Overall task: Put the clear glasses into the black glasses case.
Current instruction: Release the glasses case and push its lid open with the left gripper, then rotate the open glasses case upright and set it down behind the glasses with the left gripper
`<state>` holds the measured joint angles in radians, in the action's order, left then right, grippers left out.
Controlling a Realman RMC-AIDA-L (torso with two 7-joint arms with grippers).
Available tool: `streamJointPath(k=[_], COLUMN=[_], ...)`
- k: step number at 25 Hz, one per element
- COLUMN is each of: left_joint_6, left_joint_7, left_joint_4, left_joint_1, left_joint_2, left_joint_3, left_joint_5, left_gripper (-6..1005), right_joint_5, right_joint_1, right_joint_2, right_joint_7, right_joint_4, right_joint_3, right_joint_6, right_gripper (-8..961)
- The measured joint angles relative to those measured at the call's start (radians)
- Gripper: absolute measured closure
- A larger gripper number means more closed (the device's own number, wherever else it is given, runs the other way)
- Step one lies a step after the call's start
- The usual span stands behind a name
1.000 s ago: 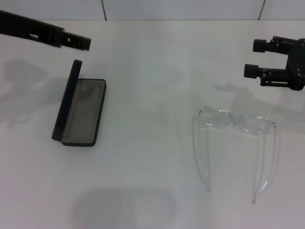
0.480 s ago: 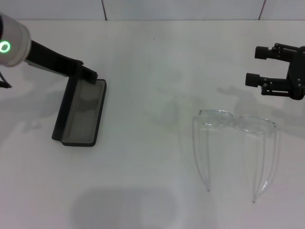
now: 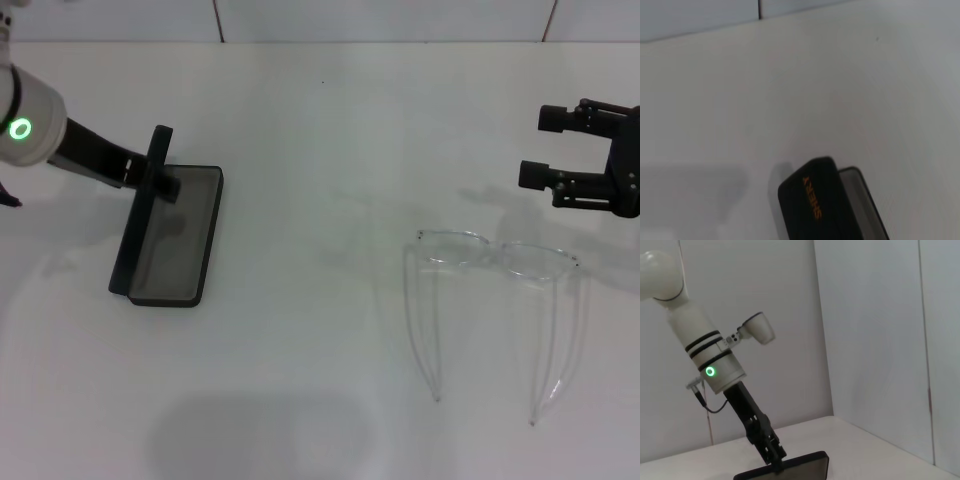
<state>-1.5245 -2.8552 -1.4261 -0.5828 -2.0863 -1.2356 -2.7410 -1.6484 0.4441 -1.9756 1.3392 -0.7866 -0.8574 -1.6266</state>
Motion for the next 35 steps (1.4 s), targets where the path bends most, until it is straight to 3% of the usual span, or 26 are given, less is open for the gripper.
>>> streamJointPath(k=[15, 20, 35], left_joint_6=[0.064, 0.065, 0.054], left_joint_7=[0.034, 0.064, 0.130], left_joint_4=[0.113, 0.135, 0.045], left_joint_1=[-0.020, -0.032, 0.001], left_joint_2=[0.002, 0.003, -0.001], left_joint_3=[-0.033, -0.027, -0.038], left_joint_5=[-0.039, -0.040, -0.027], left_gripper=[348, 578, 794], right_joint_5=[0.000, 0.001, 0.021], right_joint_1=[-0.011, -0.012, -0.020], right_joint_2=[-0.006, -0.006, -0.009], right_joint_7=[0.000, 0.000, -0.001], right_joint_4=[0.000, 0.000, 0.000], right_joint_3=[0.000, 0.000, 0.026], right_joint_6=[-0.001, -0.001, -0.004], right_gripper=[170, 171, 171])
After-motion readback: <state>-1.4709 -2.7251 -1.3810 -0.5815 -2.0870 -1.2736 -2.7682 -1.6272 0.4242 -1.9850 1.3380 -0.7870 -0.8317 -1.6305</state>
